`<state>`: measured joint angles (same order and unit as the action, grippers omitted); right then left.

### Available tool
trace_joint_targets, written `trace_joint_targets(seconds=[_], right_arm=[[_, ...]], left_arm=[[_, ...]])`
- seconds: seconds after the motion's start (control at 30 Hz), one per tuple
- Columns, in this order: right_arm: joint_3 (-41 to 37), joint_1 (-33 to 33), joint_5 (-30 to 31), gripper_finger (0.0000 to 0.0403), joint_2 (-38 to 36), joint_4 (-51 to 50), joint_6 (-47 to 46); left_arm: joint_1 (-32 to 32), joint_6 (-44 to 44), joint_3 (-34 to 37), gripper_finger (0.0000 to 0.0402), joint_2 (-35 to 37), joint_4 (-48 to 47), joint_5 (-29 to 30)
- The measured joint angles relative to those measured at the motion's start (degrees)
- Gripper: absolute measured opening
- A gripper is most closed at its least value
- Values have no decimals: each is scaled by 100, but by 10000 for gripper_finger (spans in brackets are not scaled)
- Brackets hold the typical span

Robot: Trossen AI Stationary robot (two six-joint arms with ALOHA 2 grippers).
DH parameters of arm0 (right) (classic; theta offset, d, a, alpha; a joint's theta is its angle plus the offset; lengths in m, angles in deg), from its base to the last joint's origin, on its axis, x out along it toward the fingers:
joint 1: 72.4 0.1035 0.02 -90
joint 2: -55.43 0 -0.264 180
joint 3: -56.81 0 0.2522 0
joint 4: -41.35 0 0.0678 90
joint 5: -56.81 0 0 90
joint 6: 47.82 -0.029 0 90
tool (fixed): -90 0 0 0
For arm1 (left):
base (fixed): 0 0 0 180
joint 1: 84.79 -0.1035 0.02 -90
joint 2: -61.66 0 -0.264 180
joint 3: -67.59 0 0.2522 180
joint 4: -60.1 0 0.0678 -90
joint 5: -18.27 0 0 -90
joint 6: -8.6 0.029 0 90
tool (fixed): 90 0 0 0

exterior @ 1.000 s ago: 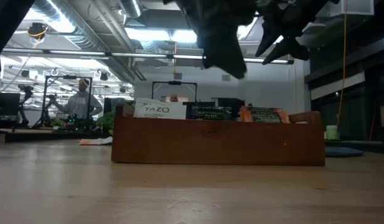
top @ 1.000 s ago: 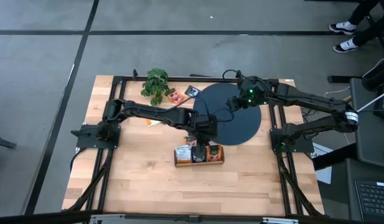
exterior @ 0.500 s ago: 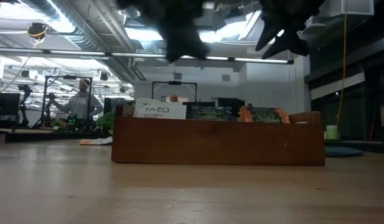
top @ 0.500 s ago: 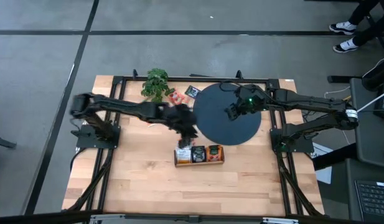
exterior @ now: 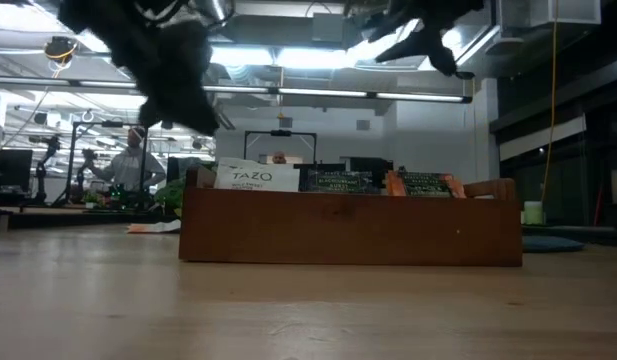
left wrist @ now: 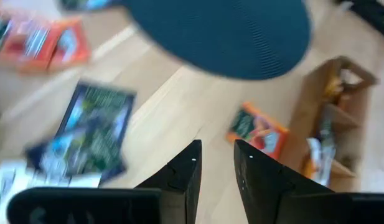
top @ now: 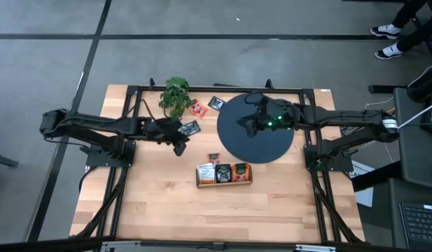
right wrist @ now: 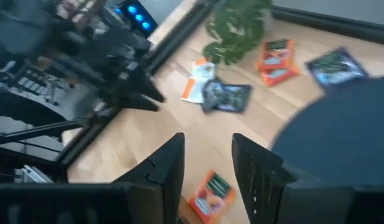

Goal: Pick & Place Tea
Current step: Put the bottom left purple tea bag into the middle section of the wooden organizer

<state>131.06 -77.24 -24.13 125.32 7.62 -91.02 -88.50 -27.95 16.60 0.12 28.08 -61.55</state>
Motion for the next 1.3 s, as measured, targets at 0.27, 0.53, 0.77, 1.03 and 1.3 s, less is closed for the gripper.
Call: trace_joint_targets(seconds=[0.27,0.53,0.77,1.03,1.3], right_arm=[[0,268,-152,136,1083,1586,391],[-2,341,-162,136,1691,1991,1269],[-2,340,-161,136,1712,1721,1992],[-2,337,-158,136,1712,1730,2113],[-2,337,-160,136,1710,1725,2100]], left_arm=[[-554,-837,541,90,-128,-3,-271],[-1370,-1125,592,65,-438,-36,216],[-1903,-894,589,34,-1017,60,-248],[-1807,-715,428,3,-1814,57,-145],[-1682,-1038,367,3,-2466,909,-465]])
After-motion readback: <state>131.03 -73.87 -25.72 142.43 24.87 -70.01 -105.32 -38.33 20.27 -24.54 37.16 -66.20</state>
